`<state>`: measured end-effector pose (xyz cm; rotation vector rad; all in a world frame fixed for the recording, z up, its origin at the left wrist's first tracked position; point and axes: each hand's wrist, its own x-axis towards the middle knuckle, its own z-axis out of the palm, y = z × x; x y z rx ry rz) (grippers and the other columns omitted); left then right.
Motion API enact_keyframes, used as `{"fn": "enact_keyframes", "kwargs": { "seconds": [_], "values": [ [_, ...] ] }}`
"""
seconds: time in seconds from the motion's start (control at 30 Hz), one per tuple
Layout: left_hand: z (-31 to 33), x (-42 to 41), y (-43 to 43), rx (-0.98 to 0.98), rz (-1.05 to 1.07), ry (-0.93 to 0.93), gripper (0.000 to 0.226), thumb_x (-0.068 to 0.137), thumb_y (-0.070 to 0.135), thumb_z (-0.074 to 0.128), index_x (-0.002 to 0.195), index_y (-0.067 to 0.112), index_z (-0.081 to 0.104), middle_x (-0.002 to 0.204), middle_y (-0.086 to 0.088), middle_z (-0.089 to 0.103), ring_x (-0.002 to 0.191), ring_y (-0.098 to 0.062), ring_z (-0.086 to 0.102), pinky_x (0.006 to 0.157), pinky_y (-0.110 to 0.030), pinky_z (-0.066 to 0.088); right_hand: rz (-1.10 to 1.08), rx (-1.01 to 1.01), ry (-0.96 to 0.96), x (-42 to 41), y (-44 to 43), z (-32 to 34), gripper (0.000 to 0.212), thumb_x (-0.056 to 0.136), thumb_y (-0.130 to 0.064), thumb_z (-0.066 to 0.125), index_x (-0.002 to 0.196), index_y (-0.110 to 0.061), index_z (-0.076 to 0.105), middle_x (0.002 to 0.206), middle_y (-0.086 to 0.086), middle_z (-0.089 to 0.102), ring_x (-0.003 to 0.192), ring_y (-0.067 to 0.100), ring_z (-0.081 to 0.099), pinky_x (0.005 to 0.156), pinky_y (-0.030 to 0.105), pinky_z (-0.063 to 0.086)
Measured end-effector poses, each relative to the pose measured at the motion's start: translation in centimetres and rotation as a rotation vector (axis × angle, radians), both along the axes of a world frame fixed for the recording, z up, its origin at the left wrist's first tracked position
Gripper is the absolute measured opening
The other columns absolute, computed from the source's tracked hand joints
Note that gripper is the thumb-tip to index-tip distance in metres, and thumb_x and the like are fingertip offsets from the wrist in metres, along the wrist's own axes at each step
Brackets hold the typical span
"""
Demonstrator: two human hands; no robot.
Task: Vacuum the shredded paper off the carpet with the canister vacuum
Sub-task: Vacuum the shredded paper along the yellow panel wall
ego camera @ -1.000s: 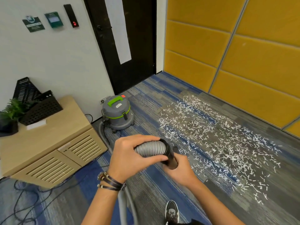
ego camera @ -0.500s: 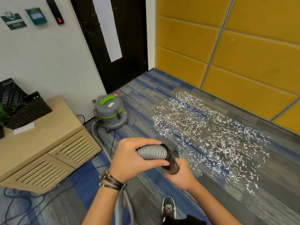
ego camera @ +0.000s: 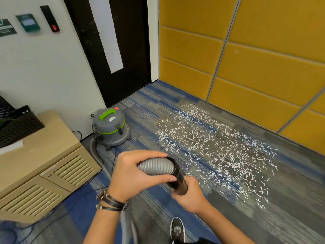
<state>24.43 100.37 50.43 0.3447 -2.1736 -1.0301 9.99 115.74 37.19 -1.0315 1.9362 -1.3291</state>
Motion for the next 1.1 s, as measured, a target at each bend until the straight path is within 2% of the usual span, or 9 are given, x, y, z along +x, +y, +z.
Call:
{"fn": "enact_keyframes", "kwargs": {
  "seconds": [0.07, 0.2, 0.27, 0.37, 0.43, 0.6, 0.73, 0.9, 1.1],
  "values": [
    [0.0, 0.4, 0.4, -0.009, 0.025, 0.002, 0.05, 0.061, 0.053, 0.098, 0.102, 0.027, 0.084, 0.1, 0.019, 0.079, 0.092, -0.001, 0.076, 0.083, -0.034, 0.061, -0.005, -0.002, 0.017, 0.1, 0.4, 0.5, 0.031, 0.066, -0.009, 0.065, 0.061, -0.036, 0.052, 0.053, -0.012, 0.045, 0.052, 0.004, 0.035, 0.052, 0.025, 0.027],
    [0.1, 1.6, 0.6, -0.075, 0.062, 0.001, 0.05, 0.064, 0.052, 0.098, 0.104, 0.027, 0.083, 0.101, 0.018, 0.079, 0.093, -0.002, 0.076, 0.083, -0.035, 0.061, 0.01, -0.015, 0.061, 0.3, -0.1, 0.9, 0.039, 0.068, -0.003, 0.067, 0.061, -0.039, 0.055, 0.052, -0.013, 0.048, 0.049, 0.005, 0.038, 0.051, 0.019, 0.027],
    [-0.1, 2.0, 0.5, -0.077, 0.05, -0.044, 0.052, 0.063, 0.057, 0.096, 0.105, 0.031, 0.083, 0.102, 0.02, 0.078, 0.094, -0.001, 0.075, 0.084, -0.035, 0.061, 0.016, -0.001, 0.079, 0.3, -0.6, 0.4, 0.041, 0.07, 0.001, 0.069, 0.061, -0.035, 0.053, 0.052, -0.013, 0.046, 0.05, 0.005, 0.036, 0.05, 0.021, 0.026],
    [-1.0, 2.4, 0.6, -0.059, 0.033, -0.141, 0.053, 0.061, 0.065, 0.093, 0.105, 0.037, 0.081, 0.1, 0.023, 0.077, 0.093, 0.002, 0.074, 0.085, -0.037, 0.06, 0.047, 0.051, 0.092, 0.2, -0.9, -0.6, 0.027, 0.072, -0.002, 0.069, 0.063, -0.02, 0.05, 0.053, -0.011, 0.043, 0.05, 0.006, 0.034, 0.05, 0.028, 0.026],
    [-1.6, 2.9, 0.6, -0.024, 0.034, -0.175, 0.052, 0.062, 0.068, 0.092, 0.104, 0.039, 0.081, 0.101, 0.026, 0.076, 0.094, 0.003, 0.073, 0.086, -0.036, 0.06, 0.073, 0.071, 0.097, 0.7, -0.7, -1.2, 0.02, 0.07, -0.007, 0.066, 0.064, -0.016, 0.049, 0.054, -0.011, 0.042, 0.051, 0.005, 0.034, 0.051, 0.028, 0.026],
    [-2.1, 4.5, 1.0, 0.05, 0.001, -0.214, 0.053, 0.058, 0.064, 0.094, 0.102, 0.037, 0.082, 0.1, 0.027, 0.077, 0.093, 0.004, 0.074, 0.088, -0.033, 0.061, 0.083, 0.064, 0.101, 2.2, 0.9, -1.4, 0.031, 0.066, -0.01, 0.065, 0.059, -0.032, 0.044, 0.052, -0.014, 0.04, 0.05, 0.005, 0.033, 0.051, 0.022, 0.025],
    [-2.5, 5.7, 2.1, 0.085, 0.028, -0.212, 0.053, 0.06, 0.065, 0.093, 0.103, 0.035, 0.083, 0.1, 0.027, 0.077, 0.093, 0.004, 0.075, 0.086, -0.034, 0.062, 0.103, 0.112, 0.127, 2.9, 2.1, -1.6, 0.03, 0.066, -0.009, 0.066, 0.059, -0.029, 0.045, 0.052, -0.015, 0.044, 0.048, 0.006, 0.038, 0.052, 0.02, 0.028],
    [-2.5, 6.8, 3.2, 0.026, 0.14, -0.147, 0.048, 0.064, 0.062, 0.092, 0.104, 0.037, 0.083, 0.099, 0.027, 0.077, 0.092, 0.006, 0.073, 0.083, -0.029, 0.061, 0.075, 0.107, 0.129, 4.1, 1.5, -0.8, 0.031, 0.065, -0.007, 0.065, 0.058, -0.028, 0.044, 0.052, -0.014, 0.044, 0.048, 0.006, 0.038, 0.051, 0.022, 0.028],
    [-1.9, 7.8, 3.6, 0.063, 0.069, -0.094, 0.051, 0.061, 0.062, 0.093, 0.102, 0.034, 0.083, 0.097, 0.024, 0.078, 0.089, 0.003, 0.075, 0.082, -0.027, 0.061, 0.078, 0.069, 0.092, 5.8, 3.2, -0.3, 0.036, 0.065, -0.005, 0.065, 0.058, -0.032, 0.041, 0.051, -0.015, 0.041, 0.049, 0.004, 0.033, 0.051, 0.021, 0.025]
  ]
}}
